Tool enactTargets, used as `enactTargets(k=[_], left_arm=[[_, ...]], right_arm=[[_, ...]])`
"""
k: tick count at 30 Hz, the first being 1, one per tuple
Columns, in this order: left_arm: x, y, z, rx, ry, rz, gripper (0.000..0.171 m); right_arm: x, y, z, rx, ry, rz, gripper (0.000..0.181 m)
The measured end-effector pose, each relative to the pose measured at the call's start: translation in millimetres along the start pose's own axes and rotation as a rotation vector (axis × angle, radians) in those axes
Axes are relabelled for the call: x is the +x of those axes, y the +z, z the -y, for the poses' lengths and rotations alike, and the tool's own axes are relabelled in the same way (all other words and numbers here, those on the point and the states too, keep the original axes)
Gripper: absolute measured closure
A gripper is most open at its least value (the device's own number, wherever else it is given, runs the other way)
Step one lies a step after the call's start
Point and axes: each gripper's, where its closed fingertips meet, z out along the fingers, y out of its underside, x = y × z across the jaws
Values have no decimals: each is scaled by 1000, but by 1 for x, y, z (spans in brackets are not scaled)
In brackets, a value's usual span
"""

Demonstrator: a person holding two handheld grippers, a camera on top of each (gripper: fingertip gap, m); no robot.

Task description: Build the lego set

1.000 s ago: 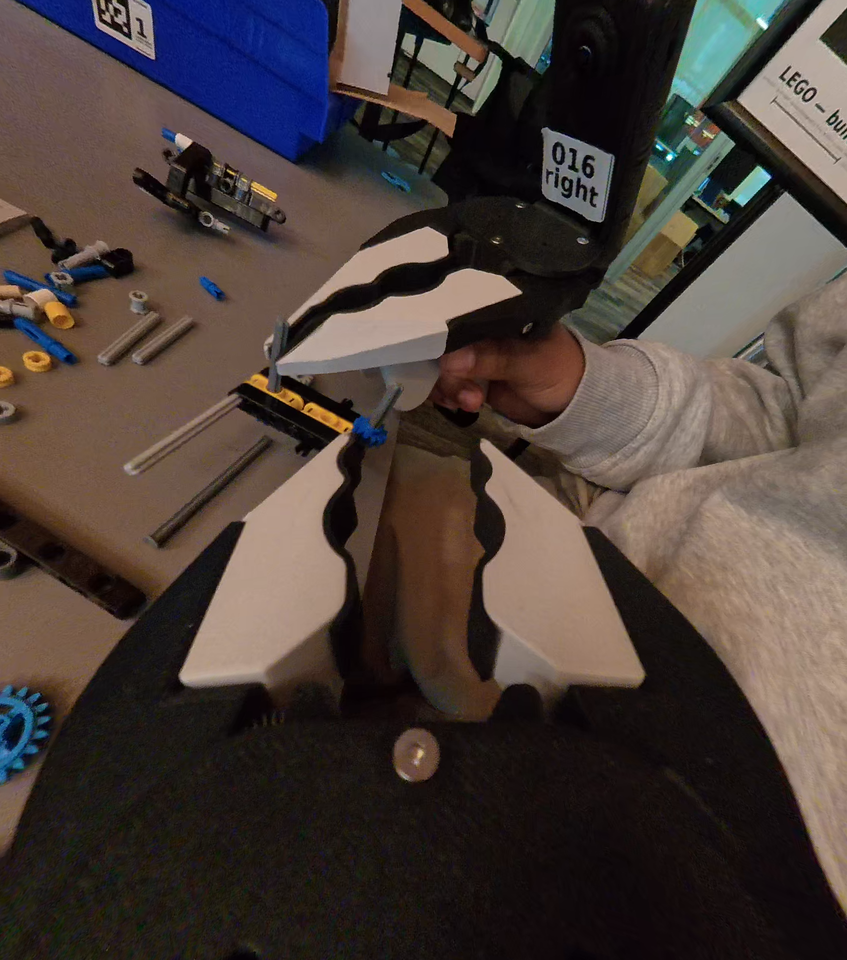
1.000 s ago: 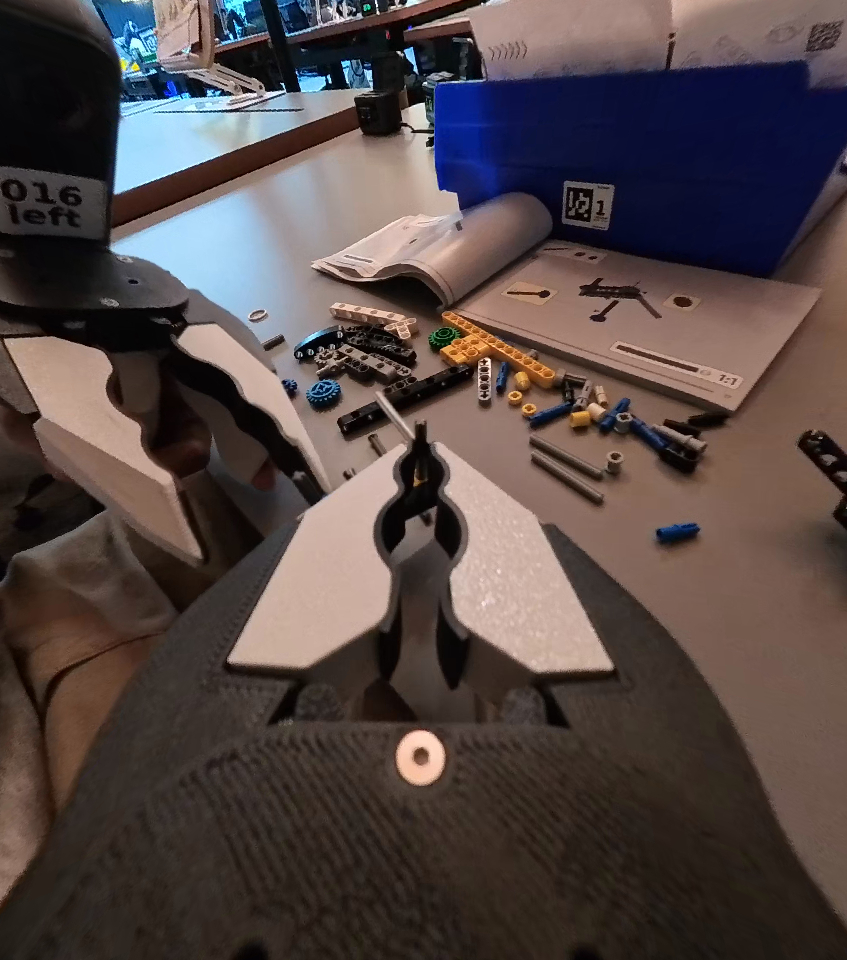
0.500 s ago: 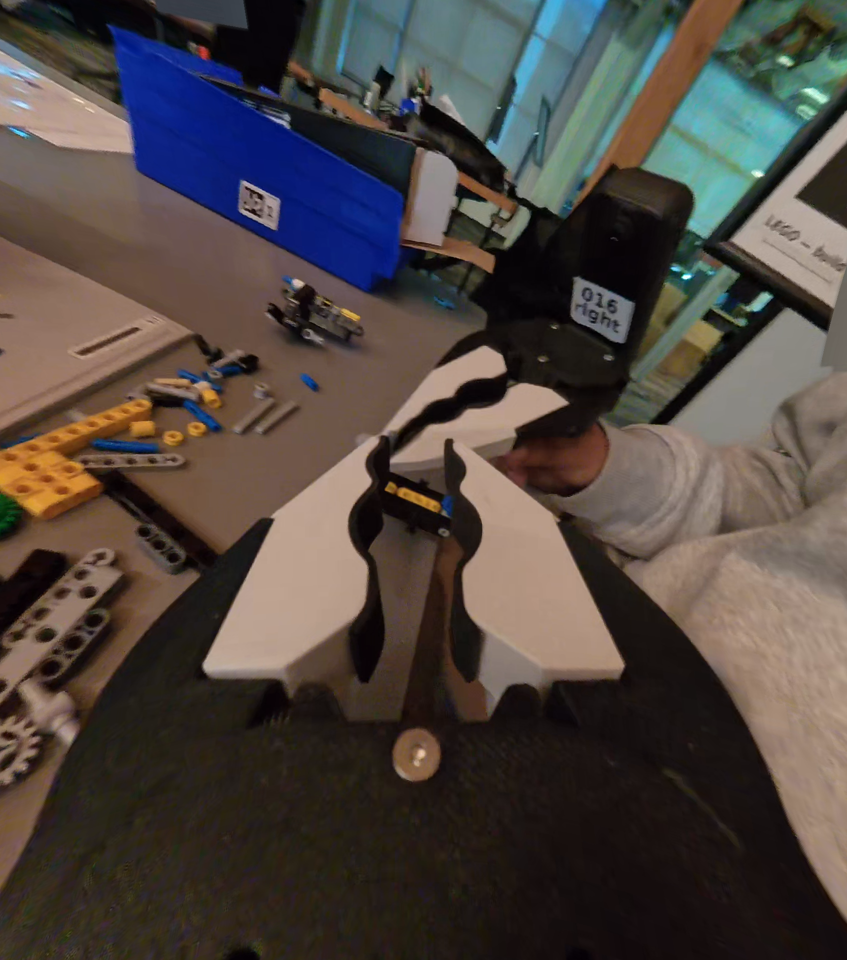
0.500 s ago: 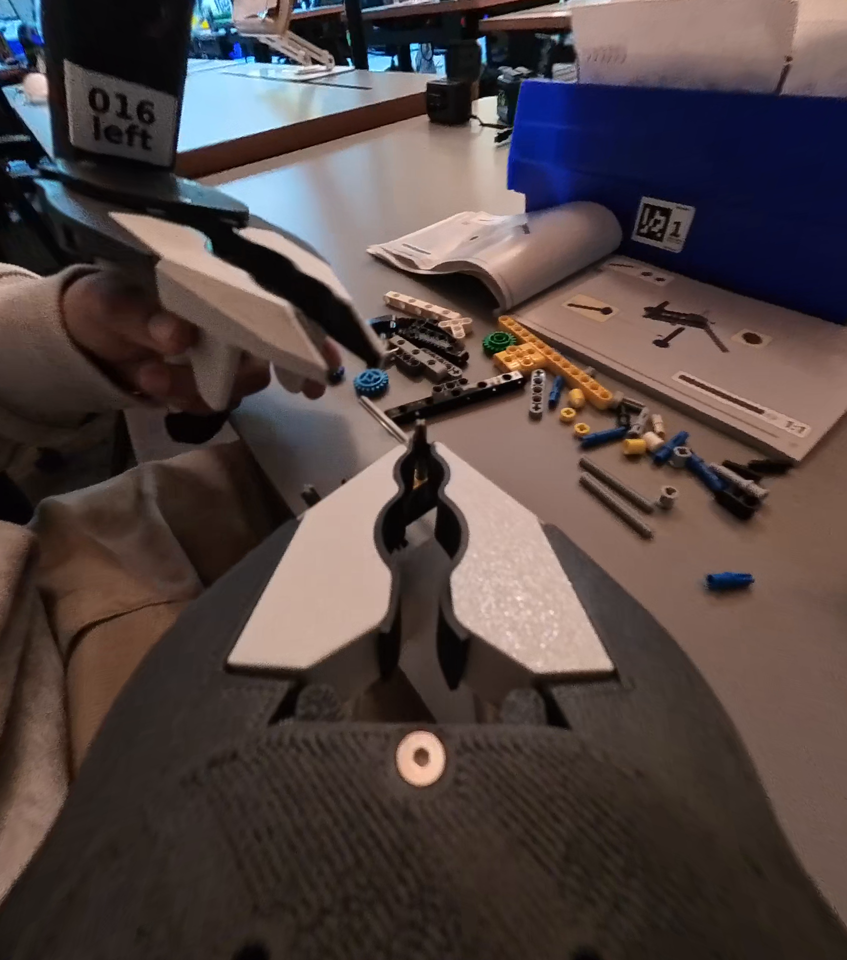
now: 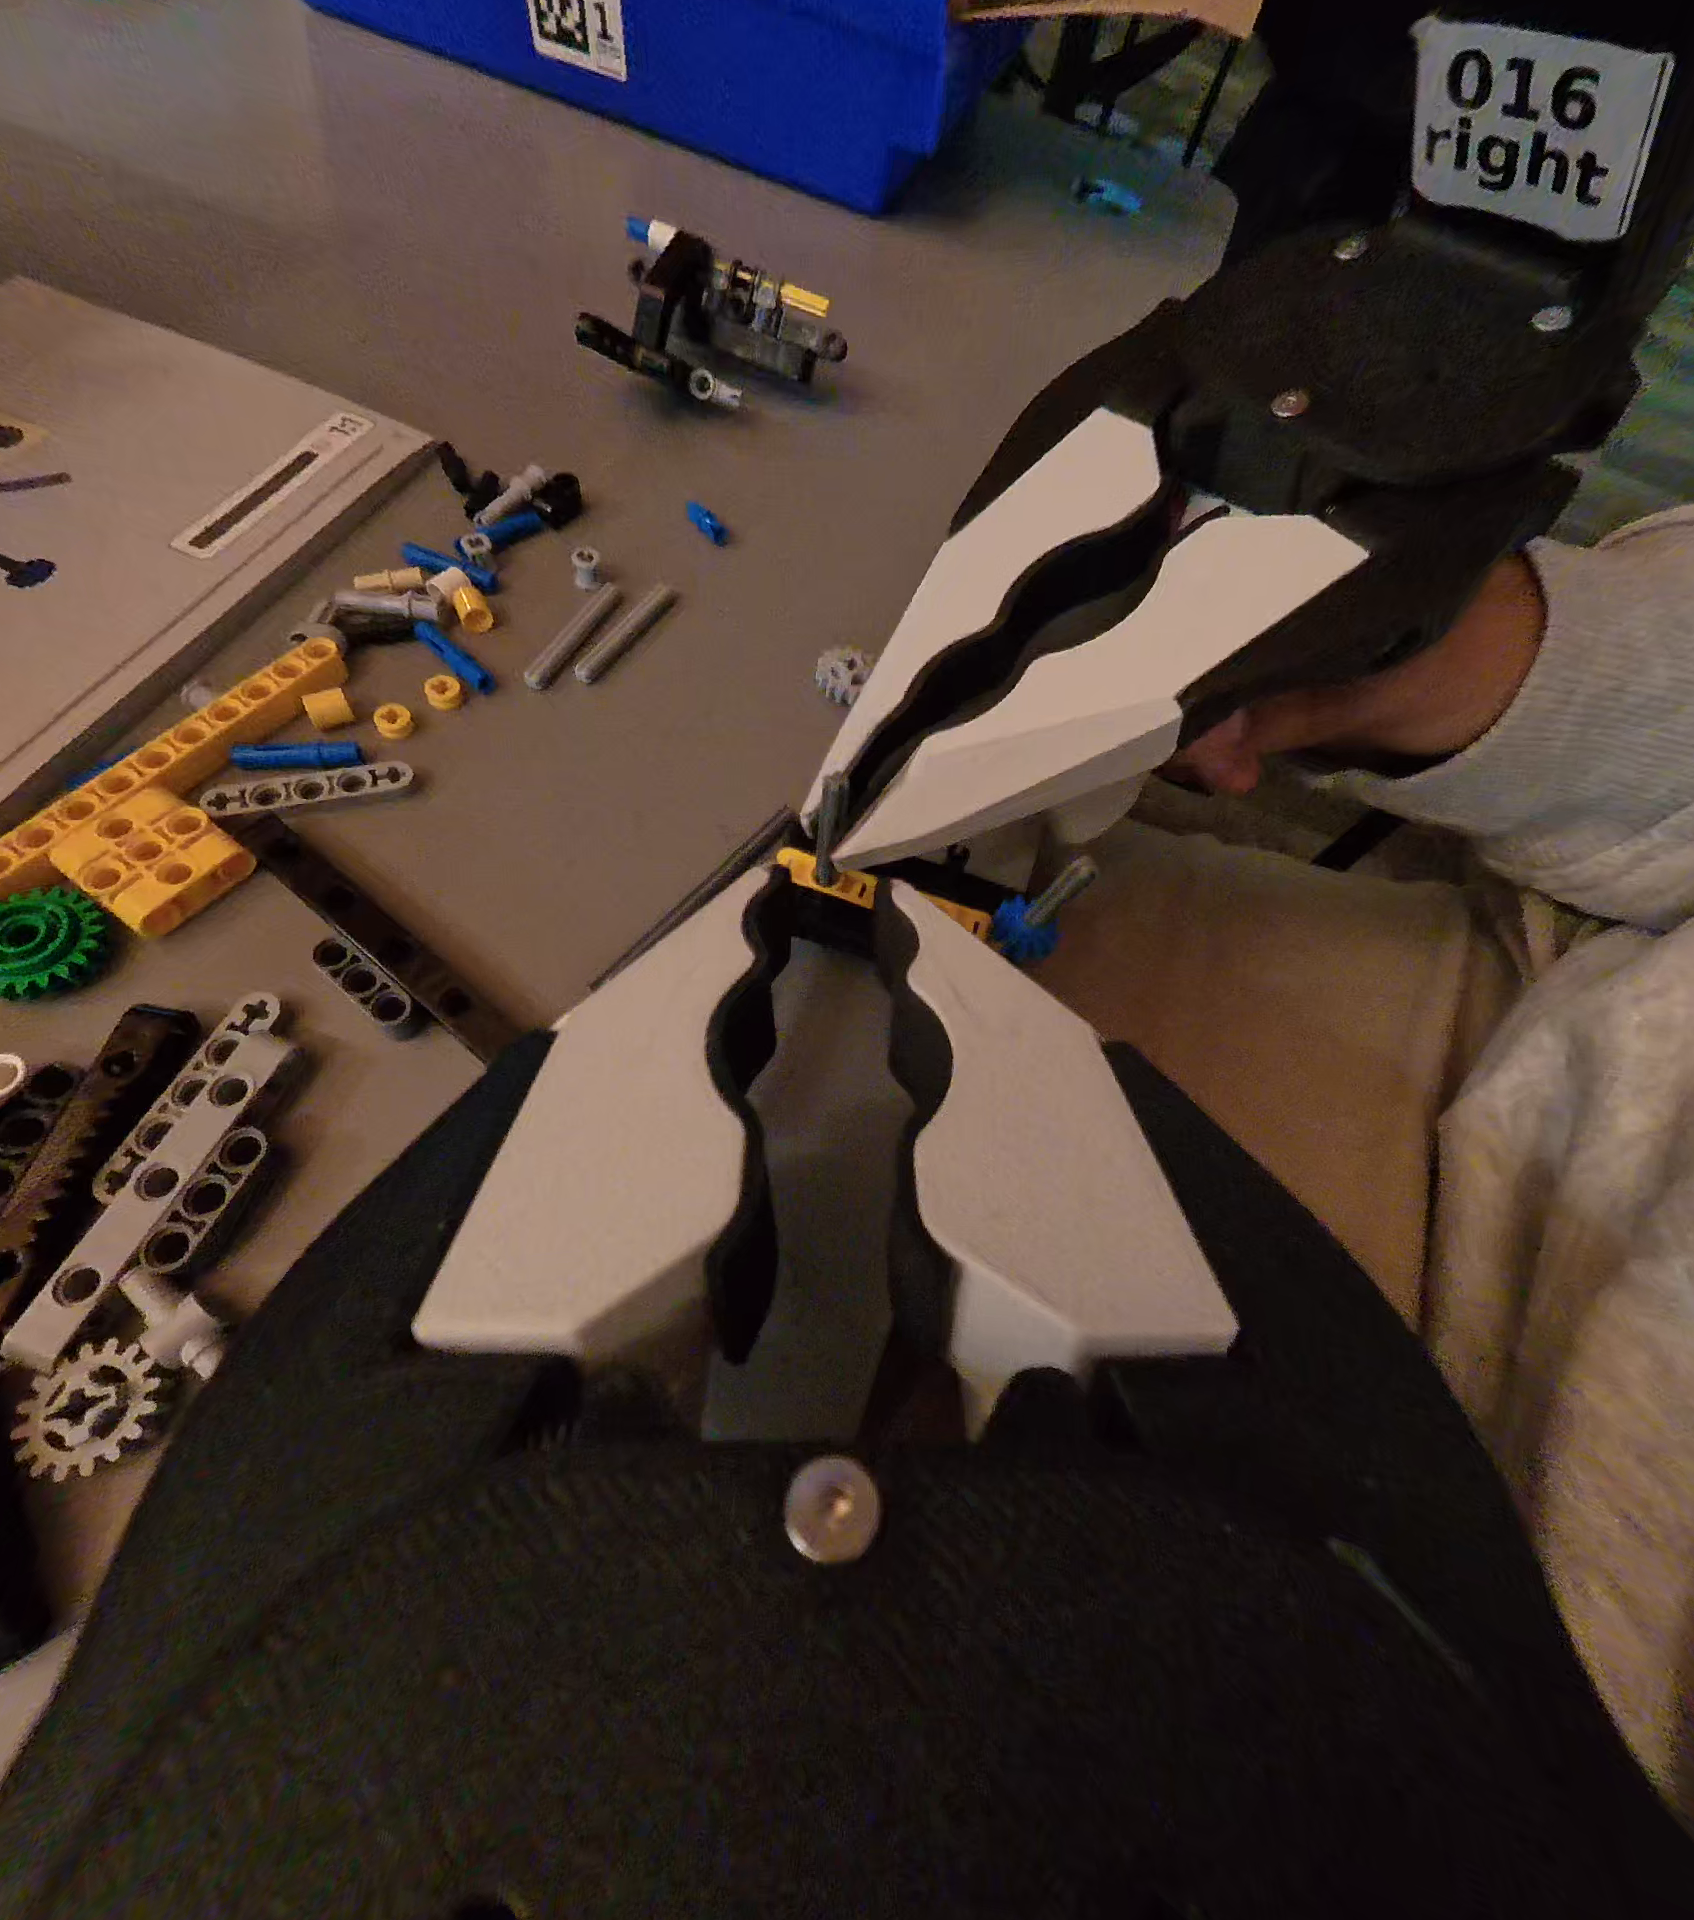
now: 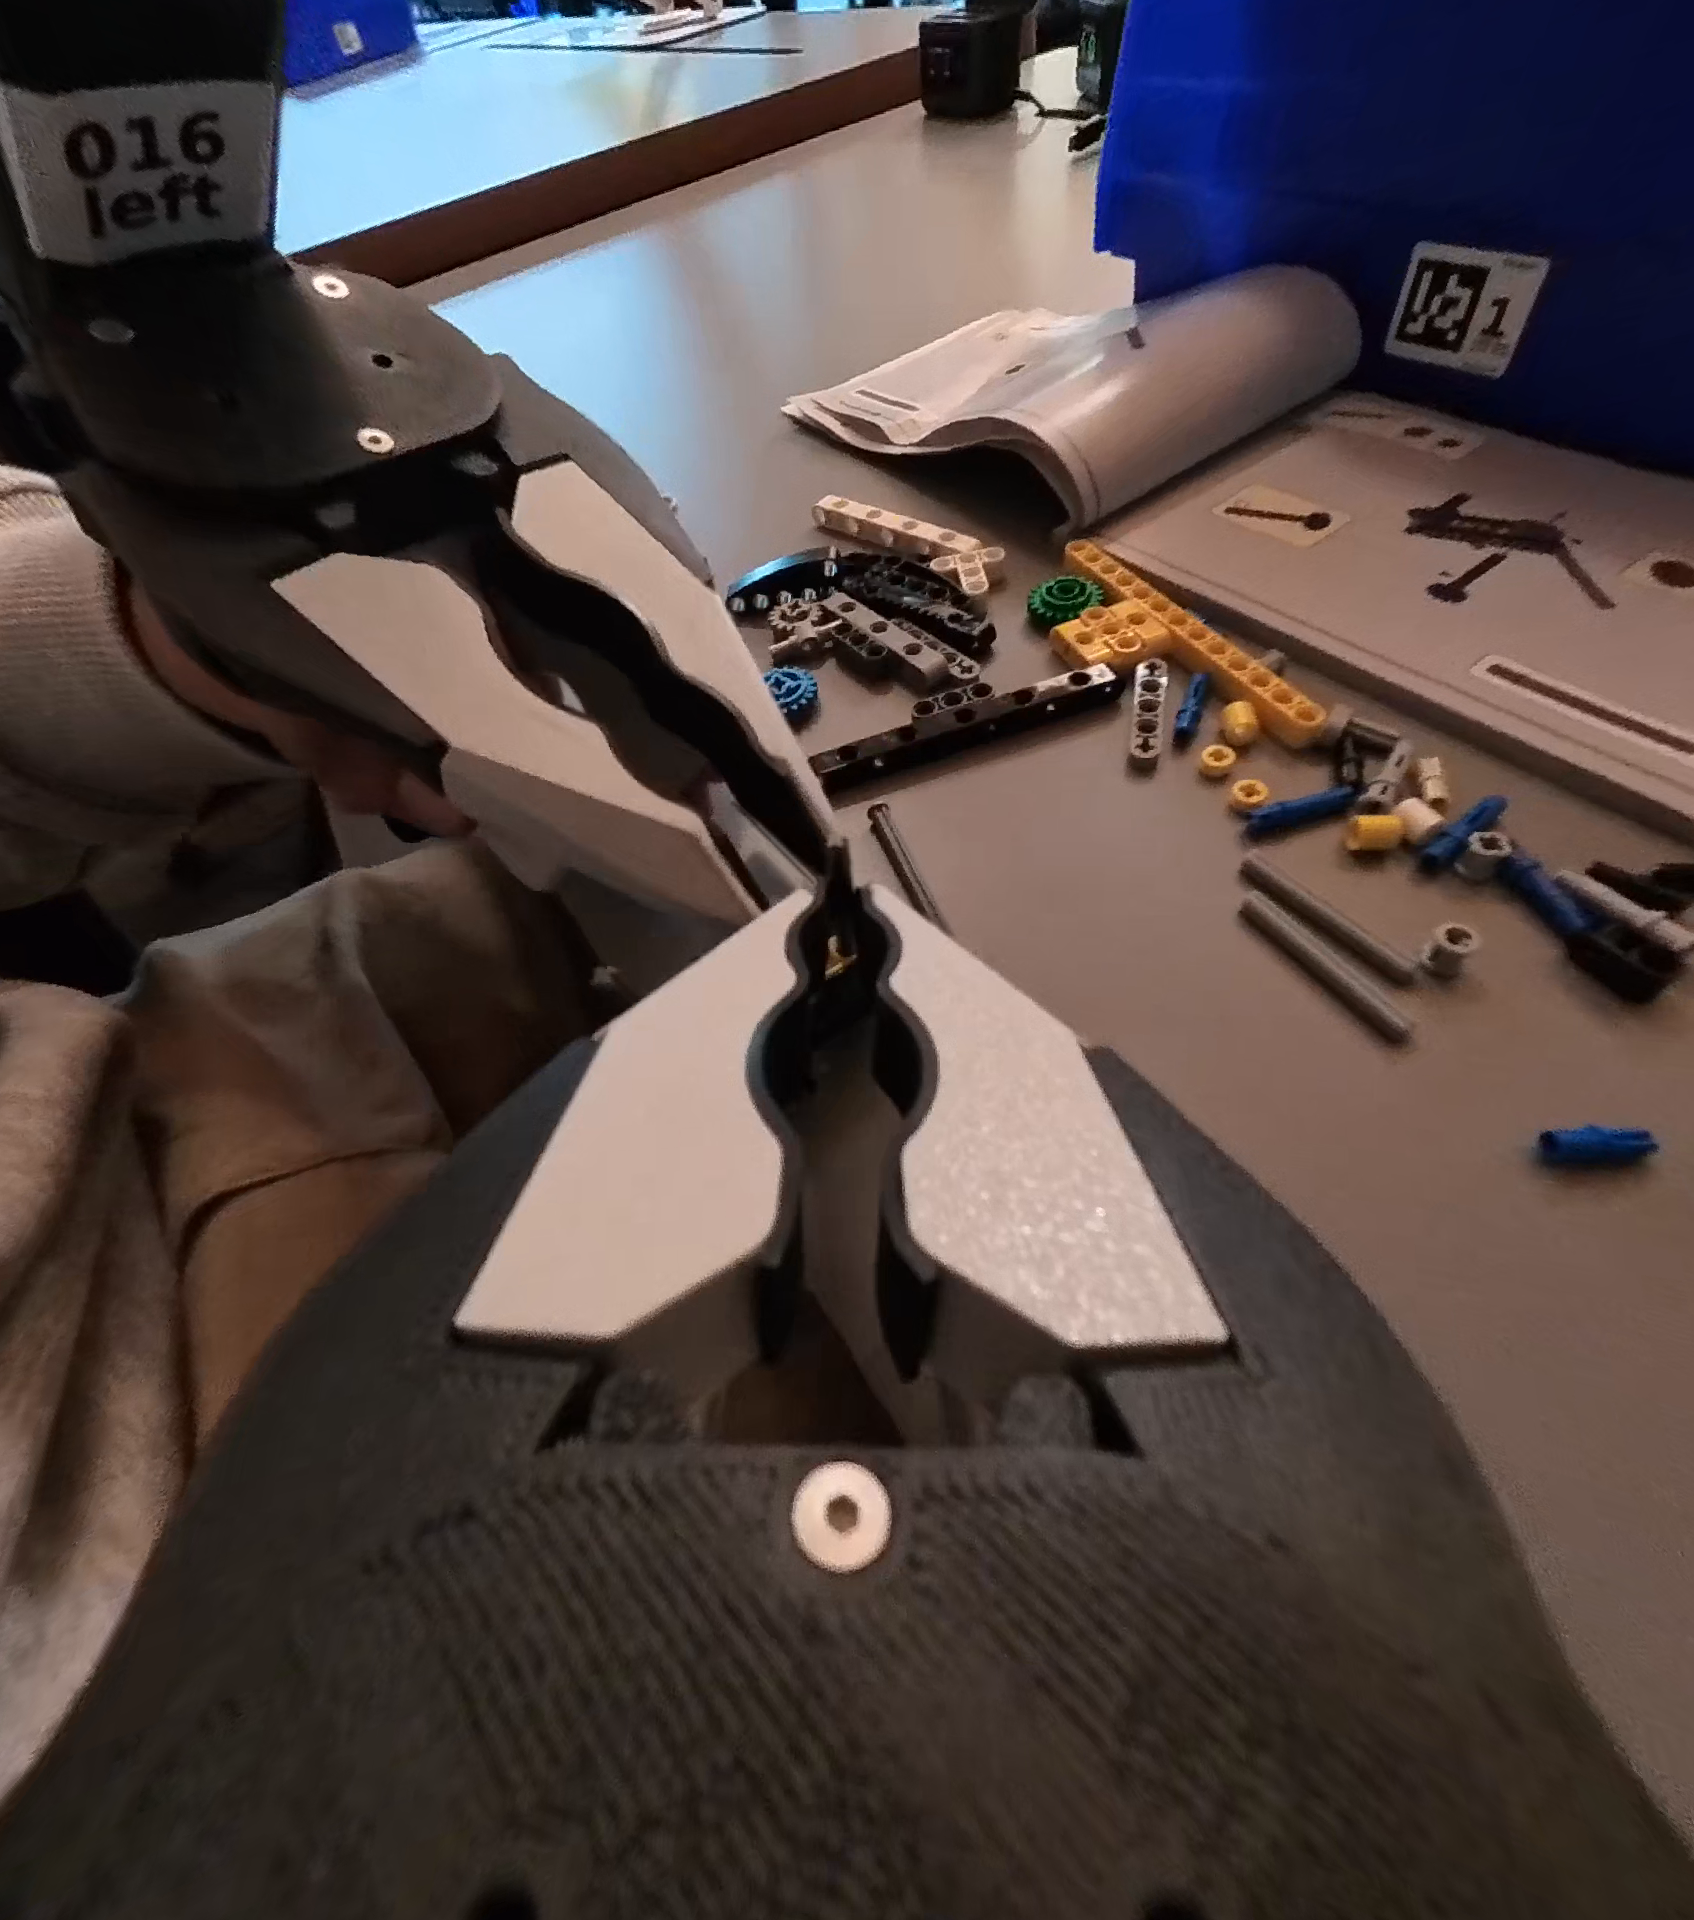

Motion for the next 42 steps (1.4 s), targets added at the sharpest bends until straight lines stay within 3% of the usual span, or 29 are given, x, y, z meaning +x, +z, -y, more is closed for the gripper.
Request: enactTargets(k=[16, 30, 42], left_arm=[[-1, -3, 4, 34, -83, -57, 159], [-1, 1, 7, 55, -71, -18, 168], [1, 2, 11, 76, -43, 1, 169]], right_arm=[[-1, -8, 0, -26, -93, 8, 163], [-7, -6, 16, 16, -54, -4, 169], [3, -14, 11, -6, -40, -19, 171]])
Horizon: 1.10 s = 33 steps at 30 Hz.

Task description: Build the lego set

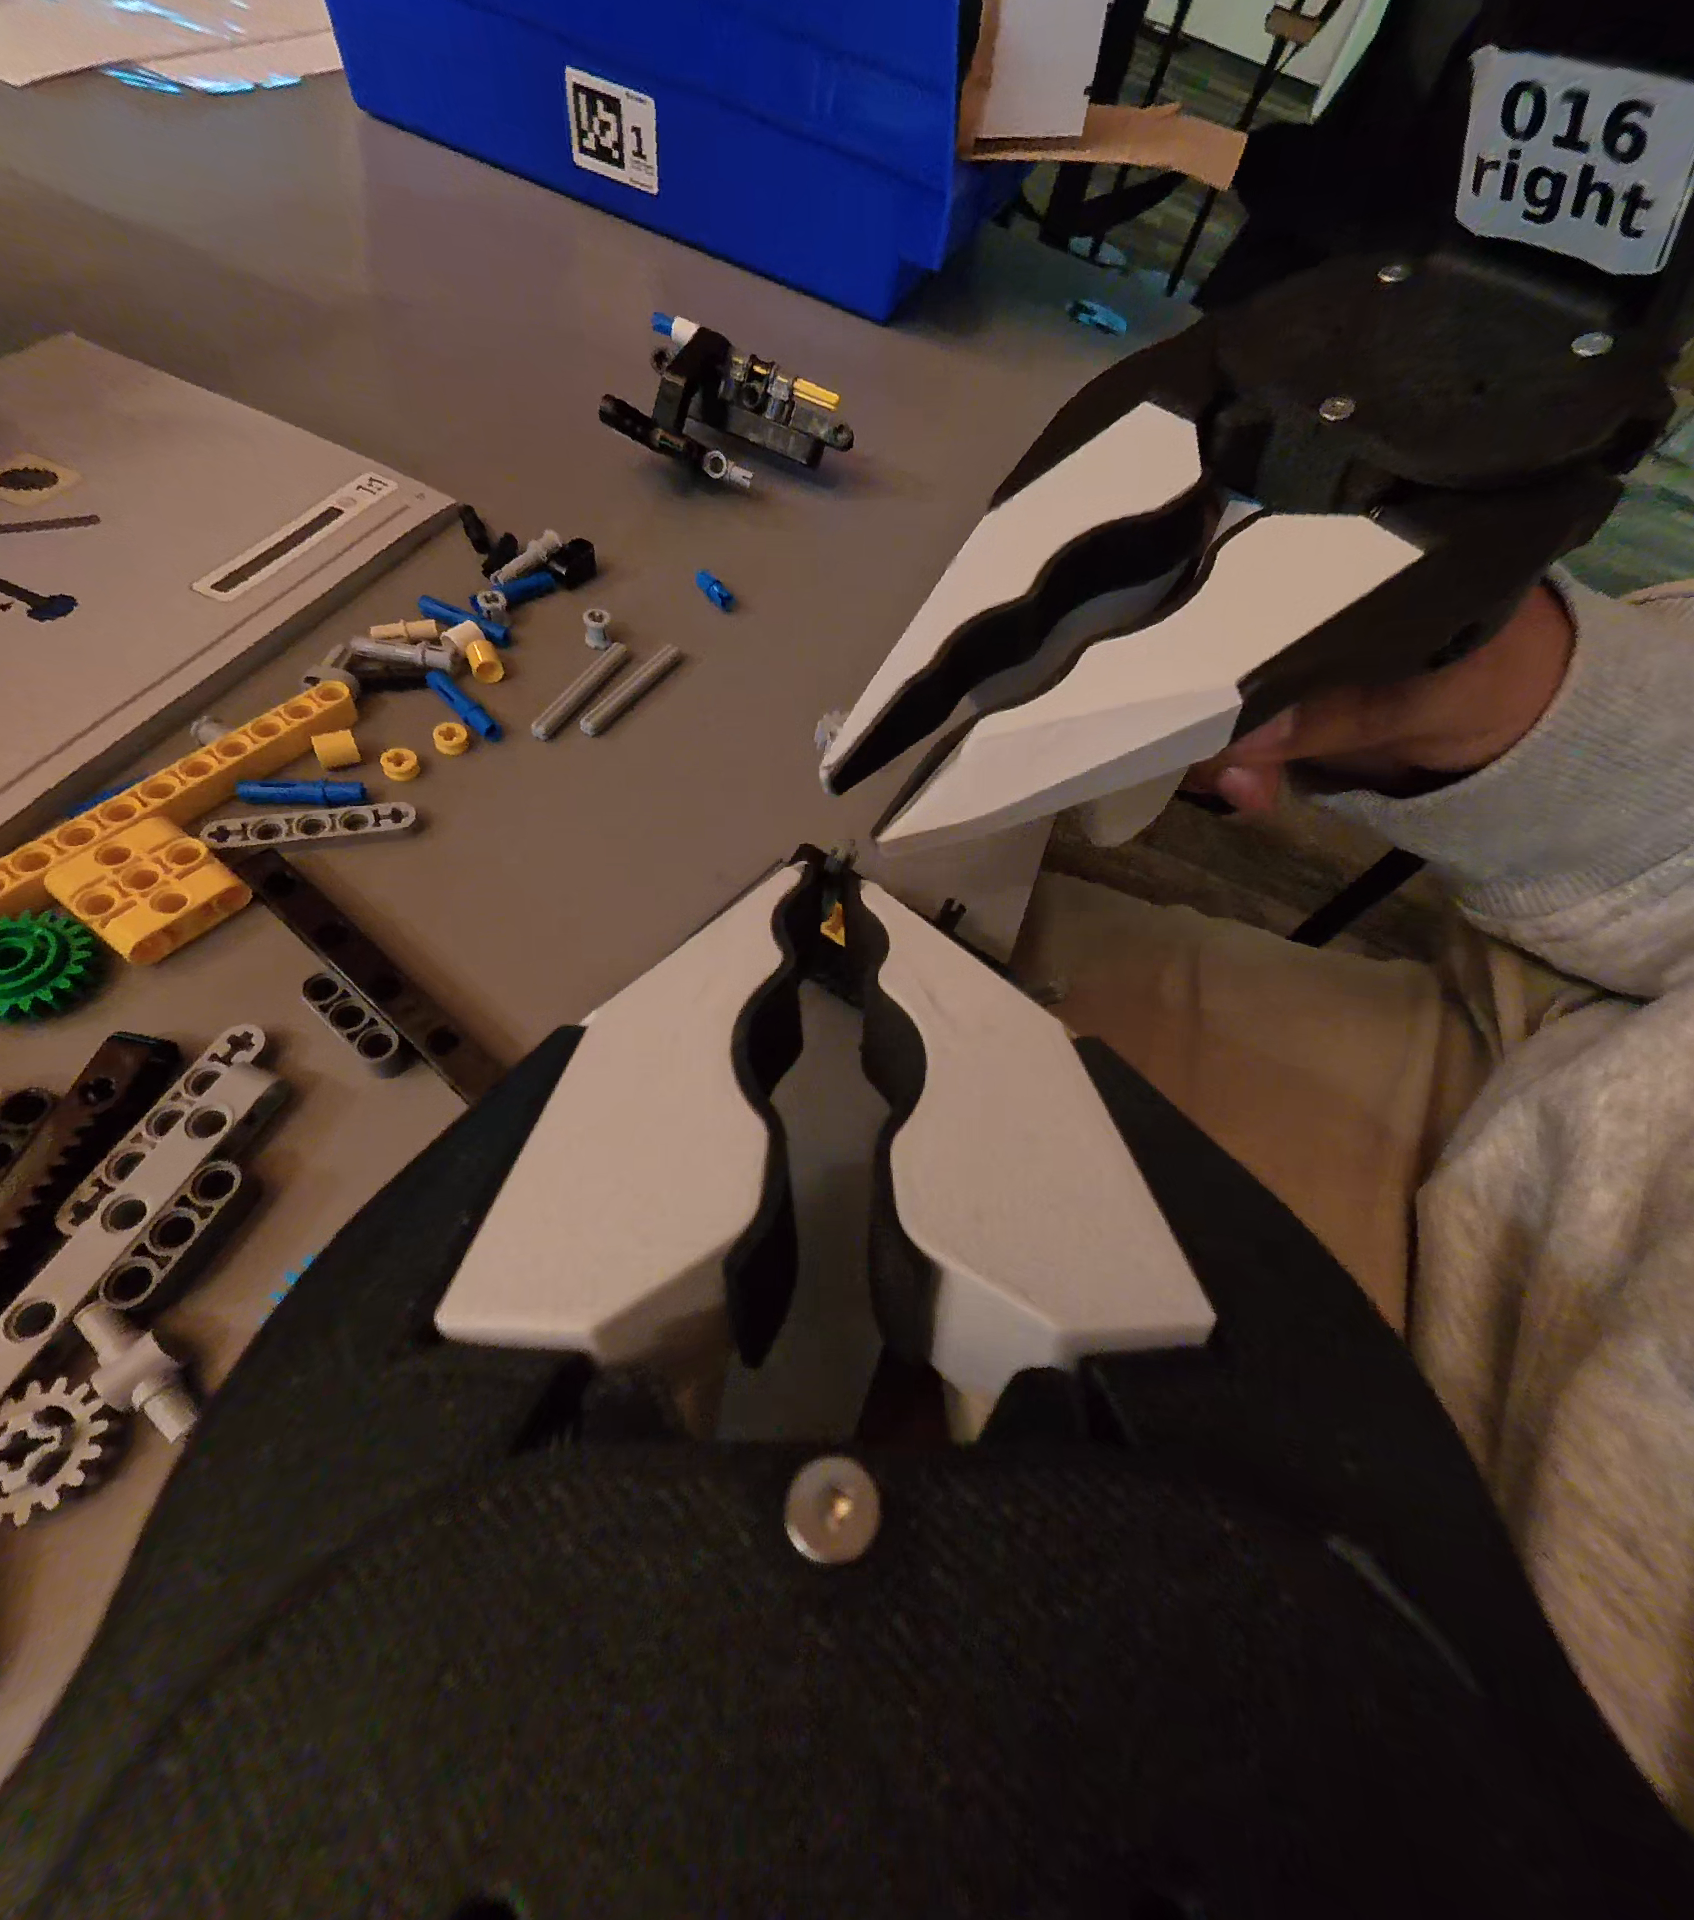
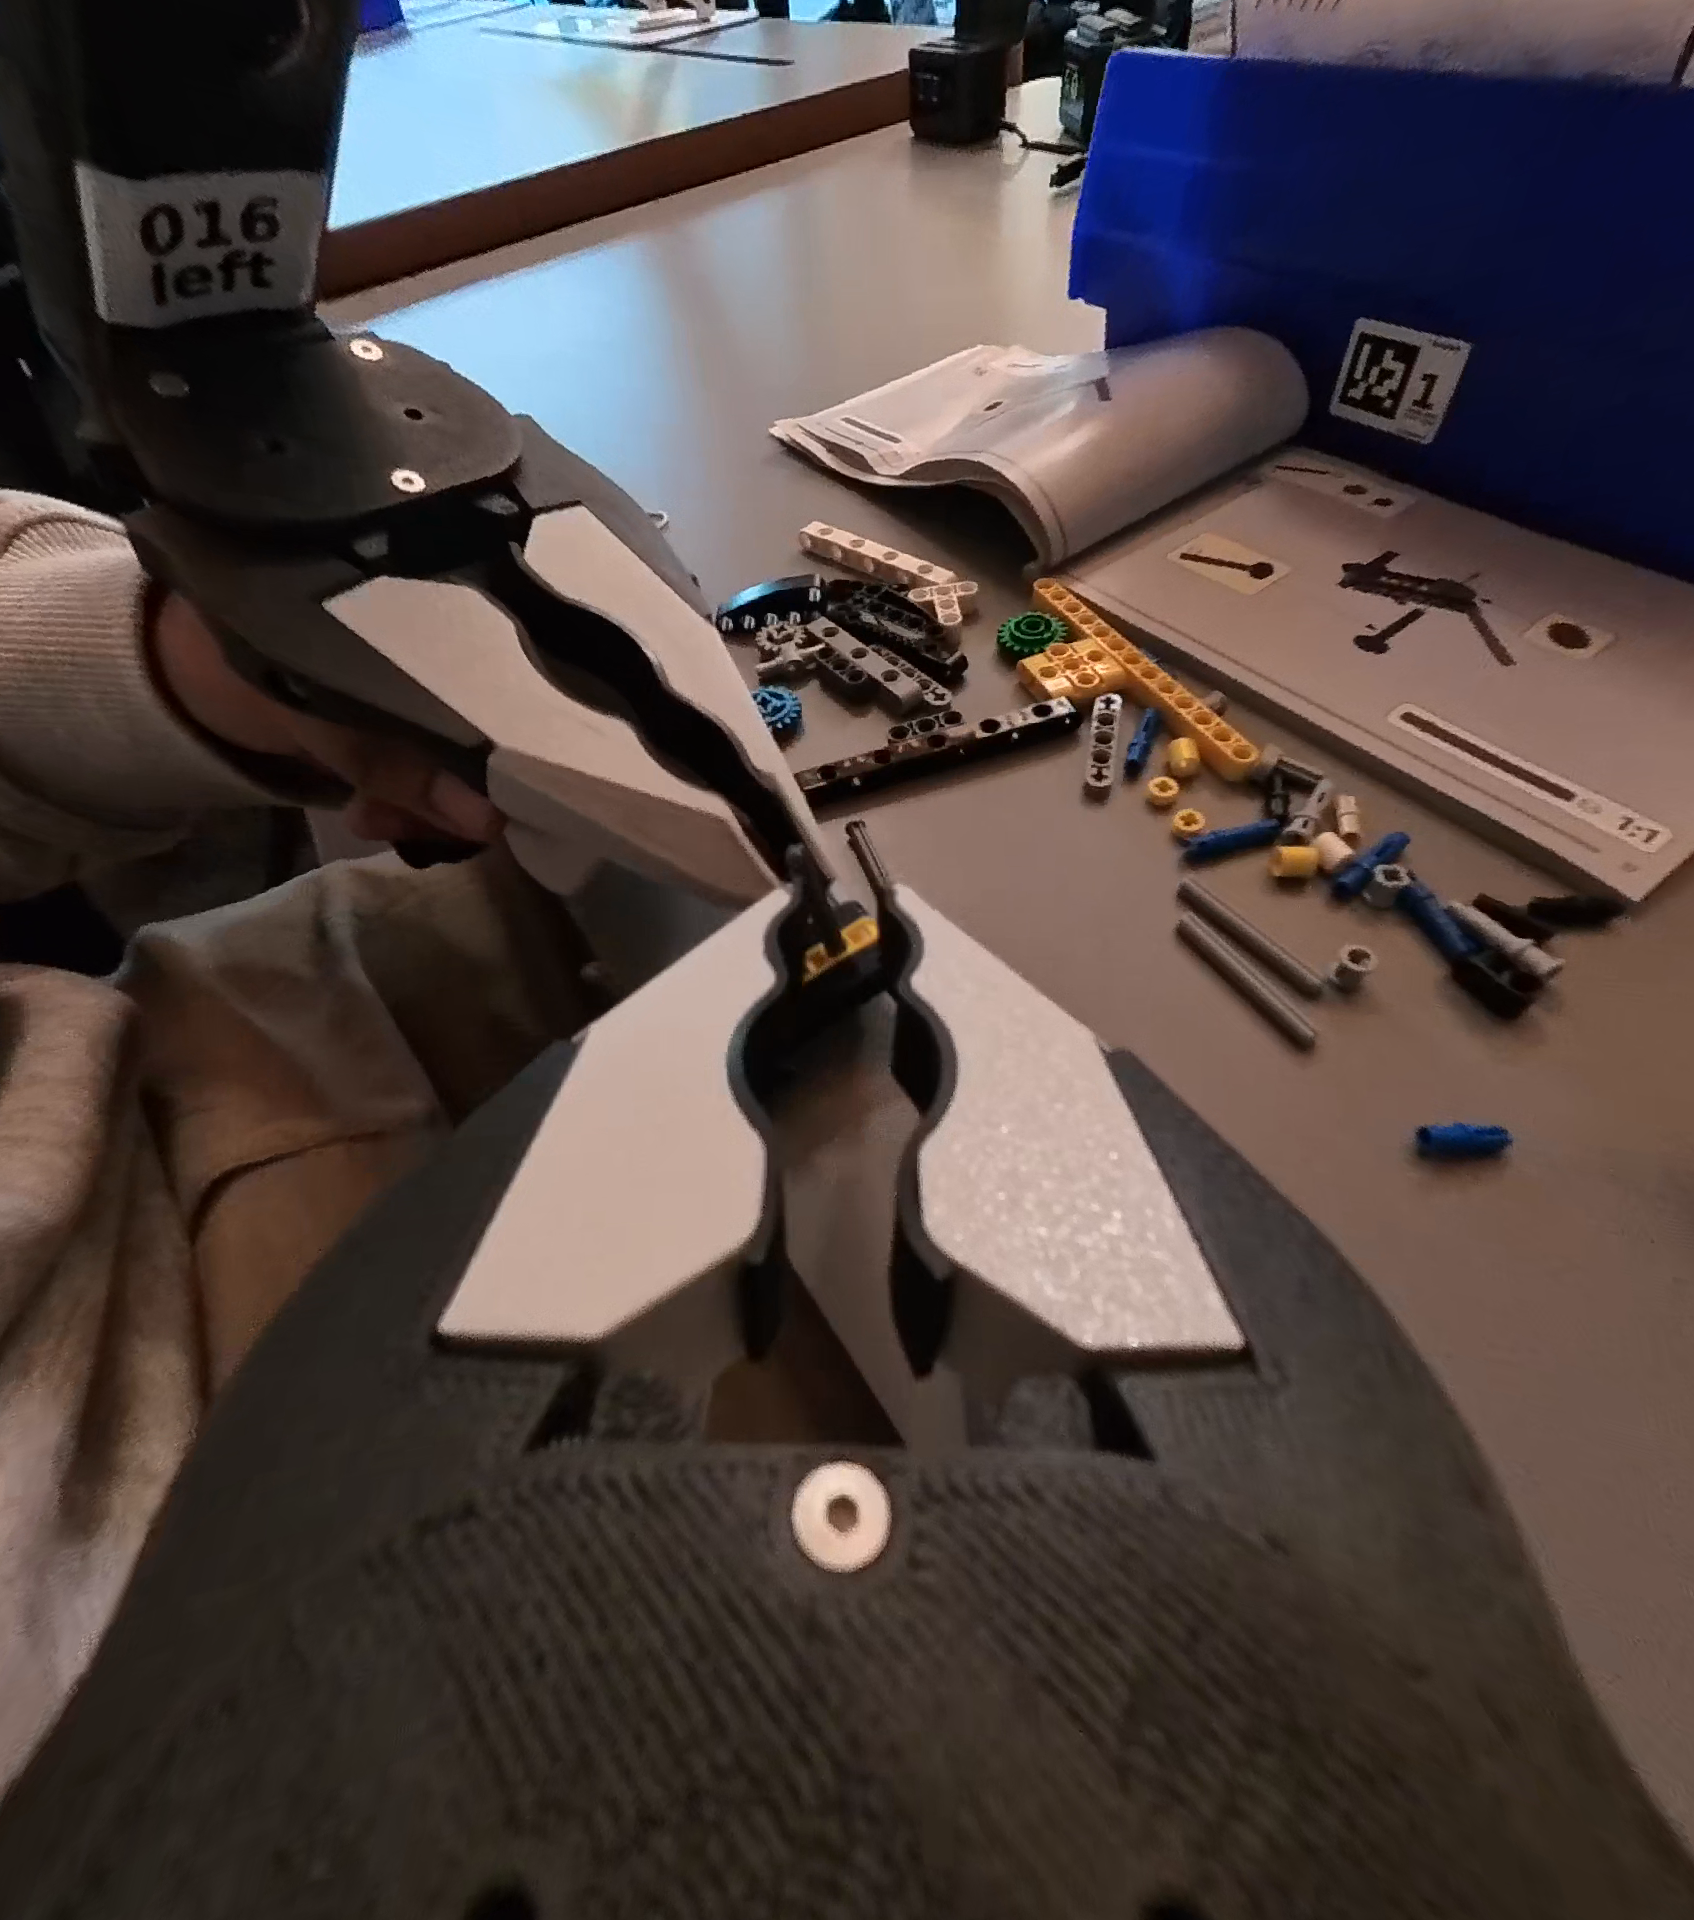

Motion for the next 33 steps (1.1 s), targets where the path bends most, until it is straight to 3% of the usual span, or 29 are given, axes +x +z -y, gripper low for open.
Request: enactTargets(k=[13, 33], left_arm=[[-2, -3, 4, 25, -40, -11, 170], [7, -5, 0, -1, -32, -85, 164]], right_arm=[[-4, 12, -14, -89, -155, -54, 172], [-8, 14, -16, -62, -136, -4, 180]])
